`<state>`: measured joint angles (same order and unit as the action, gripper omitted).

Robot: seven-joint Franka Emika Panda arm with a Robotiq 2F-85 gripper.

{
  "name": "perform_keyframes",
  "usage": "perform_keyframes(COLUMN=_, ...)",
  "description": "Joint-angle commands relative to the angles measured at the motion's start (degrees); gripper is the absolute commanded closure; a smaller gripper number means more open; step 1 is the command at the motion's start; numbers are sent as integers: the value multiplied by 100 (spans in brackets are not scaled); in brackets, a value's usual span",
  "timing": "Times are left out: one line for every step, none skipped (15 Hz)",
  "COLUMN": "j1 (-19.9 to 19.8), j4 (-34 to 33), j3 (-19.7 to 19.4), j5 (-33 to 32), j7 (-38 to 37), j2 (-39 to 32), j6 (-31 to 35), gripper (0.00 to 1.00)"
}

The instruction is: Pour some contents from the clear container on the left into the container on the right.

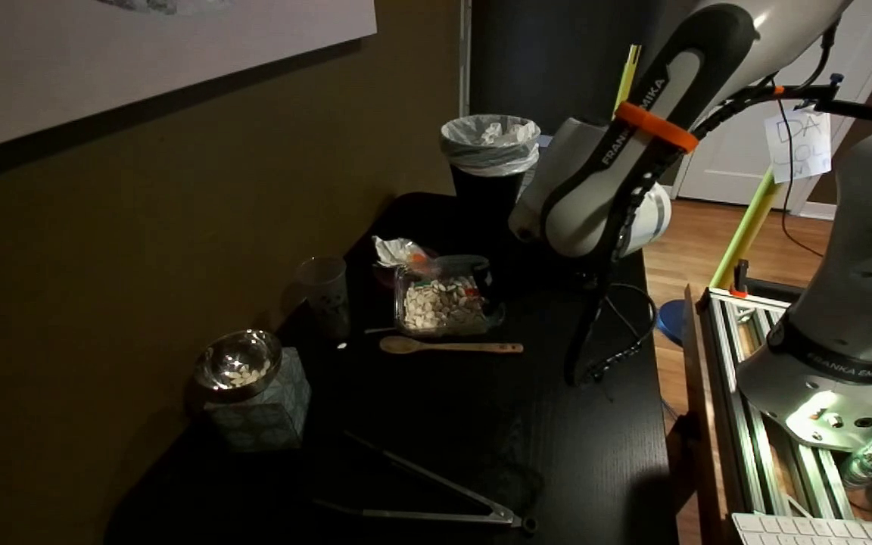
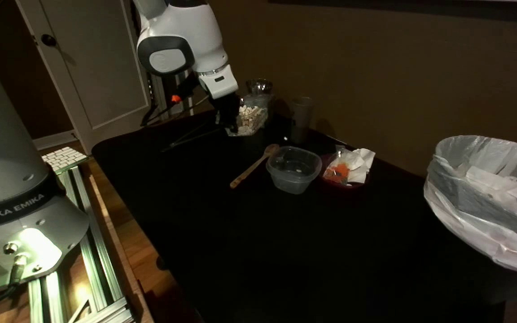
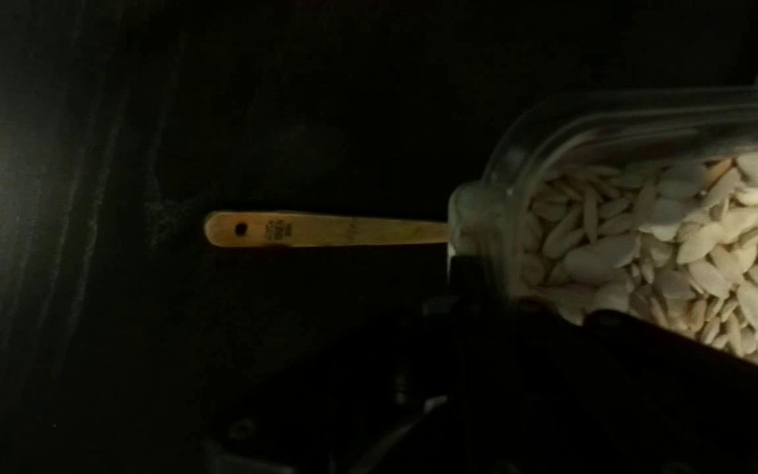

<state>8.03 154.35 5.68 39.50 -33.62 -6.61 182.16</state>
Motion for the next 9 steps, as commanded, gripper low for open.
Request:
perform_keyframes(j1=-3, j4=-18, j3=-8, j5=-73, j7=-53, j2=11, j6=-15, gripper=100)
perform_keyframes(j1=-26, j4=31, j3=-63, j5=-77, j7=-50, j2=41, j6=110, gripper=100)
perform_keyframes(j1=78, j4=170, j3=-341, j5=-233, j7=-148, j2=133, j6=96, gripper=100)
perform_keyframes(j1=109, j4=271, j3=-552, j5=-379, j7=-189, j2=214, j6=-36, gripper=100)
perform_keyframes(j1=79, j4=356, j3=-738, j5=-481, j7=-158, j2=421, j6=-353, gripper=100)
perform_keyframes(j1=72, j4=438, j3=-987, j5=-643, j7=-207, j2=582, j6=-554, gripper=100)
perform_keyframes(j1=106, j4=507, j3=-1296, j5=-983, j7=-373, j2=614, j6=-665, gripper=100)
perform_keyframes(j1=81, j4=527, j3=-1555, j5=-1409, j7=-549, j2=715, j6=-972, gripper=100)
perform_keyframes(j1=67, j4=281, j3=-1812, j5=-1903, j7=-811, j2=556, j6=-1227, gripper=100)
